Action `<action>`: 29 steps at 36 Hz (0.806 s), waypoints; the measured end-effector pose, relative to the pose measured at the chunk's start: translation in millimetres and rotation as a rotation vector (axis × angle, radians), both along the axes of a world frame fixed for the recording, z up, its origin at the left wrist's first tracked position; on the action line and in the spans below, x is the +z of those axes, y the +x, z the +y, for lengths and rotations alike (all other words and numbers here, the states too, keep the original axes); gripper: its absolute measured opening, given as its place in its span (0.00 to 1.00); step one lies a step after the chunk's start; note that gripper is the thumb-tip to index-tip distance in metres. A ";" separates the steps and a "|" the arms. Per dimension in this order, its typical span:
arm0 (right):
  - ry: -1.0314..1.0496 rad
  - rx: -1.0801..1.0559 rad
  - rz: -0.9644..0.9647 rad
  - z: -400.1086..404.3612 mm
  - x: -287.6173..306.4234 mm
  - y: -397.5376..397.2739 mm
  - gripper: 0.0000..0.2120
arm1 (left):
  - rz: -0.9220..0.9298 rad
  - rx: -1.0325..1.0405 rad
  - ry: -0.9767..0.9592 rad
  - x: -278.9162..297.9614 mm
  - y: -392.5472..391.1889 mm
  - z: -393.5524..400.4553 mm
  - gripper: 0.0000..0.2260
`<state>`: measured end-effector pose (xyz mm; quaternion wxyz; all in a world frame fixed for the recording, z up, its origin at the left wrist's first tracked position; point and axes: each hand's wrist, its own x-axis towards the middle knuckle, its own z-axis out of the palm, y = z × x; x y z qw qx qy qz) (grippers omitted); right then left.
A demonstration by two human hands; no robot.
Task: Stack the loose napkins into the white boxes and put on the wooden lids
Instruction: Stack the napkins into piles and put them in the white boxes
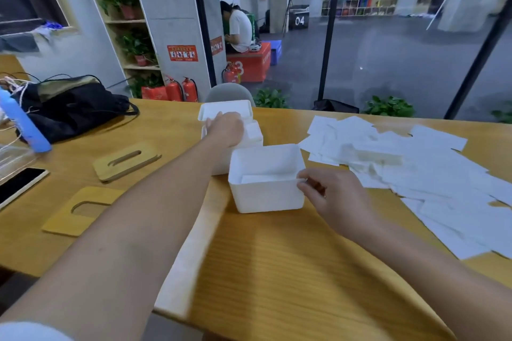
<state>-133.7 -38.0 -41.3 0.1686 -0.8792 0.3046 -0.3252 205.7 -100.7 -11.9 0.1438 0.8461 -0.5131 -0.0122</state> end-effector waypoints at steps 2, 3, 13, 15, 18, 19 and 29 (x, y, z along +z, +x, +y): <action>0.016 0.012 -0.008 0.7 -3.4 8.2 0.04 | 0.024 -0.005 -0.036 0.6 0.7 1.4 0.15; 0.018 0.013 -0.008 1.9 -5.0 11.5 0.03 | 0.035 -0.010 -0.056 0.7 0.7 1.7 0.14; 0.045 0.024 0.036 11.7 -8.8 9.2 0.18 | -0.043 -0.087 -0.087 16.3 -22.4 17.0 0.16; 0.054 0.025 0.046 13.7 -6.6 1.5 0.19 | -0.006 -0.115 -0.116 21.0 -32.4 22.3 0.18; 0.057 0.018 0.036 15.7 -4.2 -10.1 0.20 | 0.082 -0.174 -0.182 25.6 -50.1 31.0 0.19; 0.059 0.006 0.037 16.3 -3.5 -15.4 0.20 | 0.103 -0.196 -0.202 28.1 -59.7 34.0 0.20; 0.083 -0.103 0.001 21.1 -7.0 -88.4 0.15 | 0.077 -0.419 -0.122 32.5 -186.4 53.4 0.18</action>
